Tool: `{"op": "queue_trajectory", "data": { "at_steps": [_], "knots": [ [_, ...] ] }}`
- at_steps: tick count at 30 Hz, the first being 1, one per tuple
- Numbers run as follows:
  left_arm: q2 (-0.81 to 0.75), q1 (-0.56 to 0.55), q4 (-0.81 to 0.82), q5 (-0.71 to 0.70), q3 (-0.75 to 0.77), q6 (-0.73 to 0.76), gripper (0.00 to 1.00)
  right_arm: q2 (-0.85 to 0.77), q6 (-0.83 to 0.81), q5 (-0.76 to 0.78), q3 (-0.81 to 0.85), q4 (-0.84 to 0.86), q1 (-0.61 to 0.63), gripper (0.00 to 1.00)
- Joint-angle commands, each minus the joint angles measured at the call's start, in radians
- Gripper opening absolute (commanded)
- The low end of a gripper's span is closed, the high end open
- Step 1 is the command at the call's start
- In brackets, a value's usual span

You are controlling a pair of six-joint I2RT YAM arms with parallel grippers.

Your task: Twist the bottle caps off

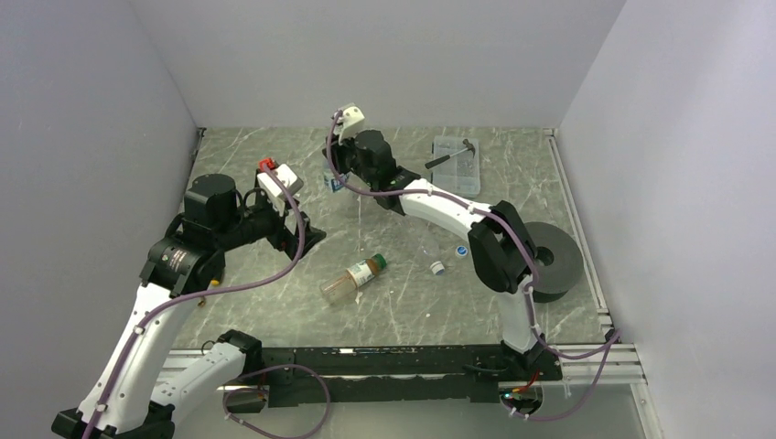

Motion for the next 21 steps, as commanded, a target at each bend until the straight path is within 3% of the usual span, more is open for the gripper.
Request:
{"op": "queue_trajectory", "data": {
  "at_steps": [1,15,21],
  "knots": [
    [-0.006,-0.002,0.006,0.055,0.027,0.024,0.99,0.022,-0.016,0.032,0.066,0.151,0.008,0.00],
    [-0.009,-0.002,-0.005,0.053,0.054,0.021,0.99,0.184,-0.139,0.131,0.091,0.278,0.066,0.00],
    [-0.005,-0.002,-0.003,0.058,0.064,0.007,0.99,0.192,-0.120,0.156,0.060,0.297,0.066,0.00]
  ]
}}
